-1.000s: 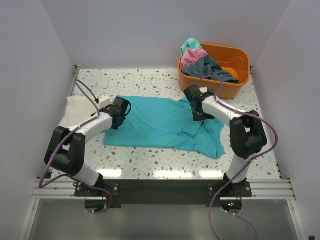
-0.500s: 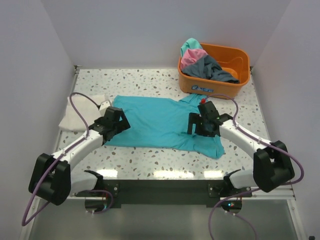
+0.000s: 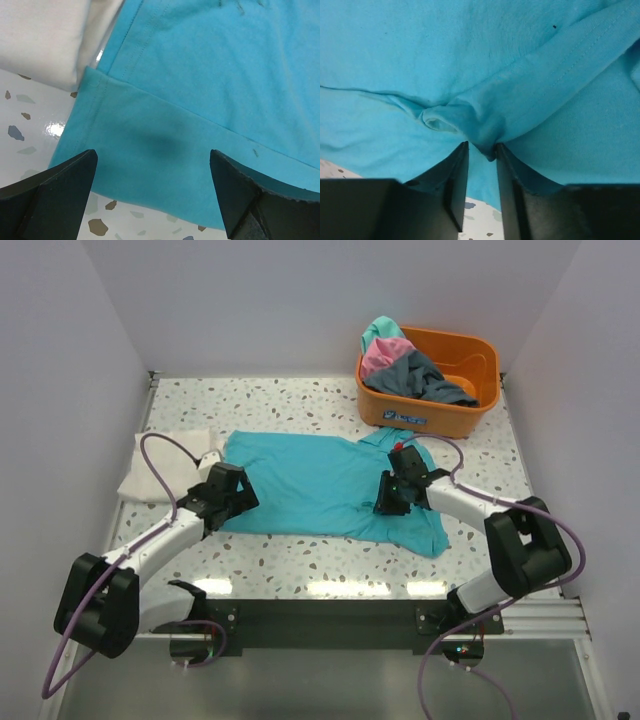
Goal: Fold and stack the t-shirts
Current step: Fold the tshirt
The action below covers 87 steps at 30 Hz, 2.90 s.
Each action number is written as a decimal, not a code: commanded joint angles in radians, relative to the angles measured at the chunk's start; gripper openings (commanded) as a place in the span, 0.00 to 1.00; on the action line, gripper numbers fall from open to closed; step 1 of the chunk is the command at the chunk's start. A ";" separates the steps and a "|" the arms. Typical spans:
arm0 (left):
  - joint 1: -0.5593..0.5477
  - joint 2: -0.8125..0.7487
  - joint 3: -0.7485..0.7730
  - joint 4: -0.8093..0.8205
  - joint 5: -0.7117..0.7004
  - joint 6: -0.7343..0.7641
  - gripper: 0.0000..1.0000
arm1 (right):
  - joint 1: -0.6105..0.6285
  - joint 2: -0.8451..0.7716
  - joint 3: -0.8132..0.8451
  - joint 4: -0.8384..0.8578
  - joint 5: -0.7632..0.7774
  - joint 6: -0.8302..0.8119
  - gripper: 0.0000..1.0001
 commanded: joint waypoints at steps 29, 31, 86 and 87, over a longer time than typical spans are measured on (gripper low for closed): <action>-0.001 0.071 0.053 0.040 -0.042 0.033 1.00 | -0.001 0.272 0.548 -0.290 0.297 -0.210 0.87; -0.001 0.072 0.058 0.046 -0.032 0.033 1.00 | -0.001 0.164 0.484 -0.282 0.299 -0.184 0.99; -0.021 -0.221 0.079 -0.276 -0.080 -0.102 1.00 | -0.198 -0.735 -0.087 -0.580 0.254 0.172 0.99; -0.019 -0.189 0.142 -0.268 -0.102 -0.084 1.00 | -0.197 -0.685 -0.033 -0.561 0.265 0.158 0.99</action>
